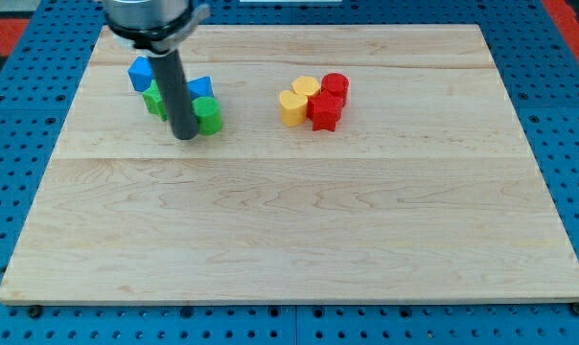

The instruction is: Slide the green star along with the blue triangle towards slightly right

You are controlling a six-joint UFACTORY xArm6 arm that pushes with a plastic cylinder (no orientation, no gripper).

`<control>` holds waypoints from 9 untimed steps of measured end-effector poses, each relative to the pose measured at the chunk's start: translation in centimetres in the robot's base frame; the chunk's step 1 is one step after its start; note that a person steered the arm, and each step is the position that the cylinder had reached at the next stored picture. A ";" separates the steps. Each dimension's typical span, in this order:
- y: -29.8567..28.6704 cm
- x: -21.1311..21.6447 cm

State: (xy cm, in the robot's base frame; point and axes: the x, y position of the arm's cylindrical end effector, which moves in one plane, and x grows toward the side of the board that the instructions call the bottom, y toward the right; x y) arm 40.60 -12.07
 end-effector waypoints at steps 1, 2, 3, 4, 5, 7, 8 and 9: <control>2.6 0.0; 4.1 0.0; 0.3 0.0; -4.9 -0.5; -7.6 -3.6; -7.0 -7.0; -5.2 -7.0; -2.6 -6.9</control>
State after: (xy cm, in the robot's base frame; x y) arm 33.70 -14.70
